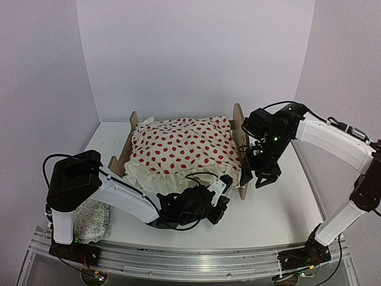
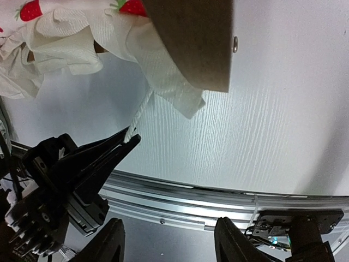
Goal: Set up the pet bed
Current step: Cross the right ropes of the mattress closest to the robot.
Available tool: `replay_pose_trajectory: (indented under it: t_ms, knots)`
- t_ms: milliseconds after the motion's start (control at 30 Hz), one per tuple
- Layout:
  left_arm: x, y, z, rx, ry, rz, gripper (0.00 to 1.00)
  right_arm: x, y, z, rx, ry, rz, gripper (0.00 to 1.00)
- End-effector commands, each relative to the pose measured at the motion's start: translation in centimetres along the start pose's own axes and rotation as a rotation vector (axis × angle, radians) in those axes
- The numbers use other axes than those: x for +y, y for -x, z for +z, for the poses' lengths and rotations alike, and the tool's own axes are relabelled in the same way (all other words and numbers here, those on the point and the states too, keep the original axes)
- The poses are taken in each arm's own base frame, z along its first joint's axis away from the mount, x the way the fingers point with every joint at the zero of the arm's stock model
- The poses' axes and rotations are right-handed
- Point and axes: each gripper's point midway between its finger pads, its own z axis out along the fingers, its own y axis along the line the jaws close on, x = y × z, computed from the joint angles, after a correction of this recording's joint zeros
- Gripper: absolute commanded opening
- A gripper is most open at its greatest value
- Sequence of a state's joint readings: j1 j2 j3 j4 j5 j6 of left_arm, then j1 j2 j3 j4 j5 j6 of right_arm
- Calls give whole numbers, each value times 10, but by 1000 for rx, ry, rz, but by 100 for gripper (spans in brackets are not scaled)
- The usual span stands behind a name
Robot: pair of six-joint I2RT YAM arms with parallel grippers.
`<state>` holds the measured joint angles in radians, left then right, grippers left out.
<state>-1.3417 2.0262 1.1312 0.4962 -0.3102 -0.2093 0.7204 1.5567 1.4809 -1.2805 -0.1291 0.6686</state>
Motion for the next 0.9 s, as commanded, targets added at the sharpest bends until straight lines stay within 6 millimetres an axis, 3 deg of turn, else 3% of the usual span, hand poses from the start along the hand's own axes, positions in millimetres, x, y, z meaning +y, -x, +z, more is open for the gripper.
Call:
replay_pose_trajectory:
  t_ms: [0, 133, 300, 433, 667, 867]
  knots:
    - [-9, 50, -11, -74, -38, 2, 0, -12, -10, -3, -55, 40, -11, 61]
    - [-7, 54, -11, -67, -49, -5, 0, -22, -9, 1, -210, 126, -36, 62]
    - [0, 56, -14, -52, -44, -3, 0, -58, -4, 42, -471, 248, 118, 62]
    - [5, 62, -18, -53, -43, -8, 0, -70, 8, 53, -619, 319, 214, 59]
    - [4, 64, -20, -46, -60, -2, 0, -50, 34, 74, -850, 411, -77, 56]
    - [4, 64, -21, -39, -72, 8, 0, -36, 38, 90, -889, 391, -290, 52]
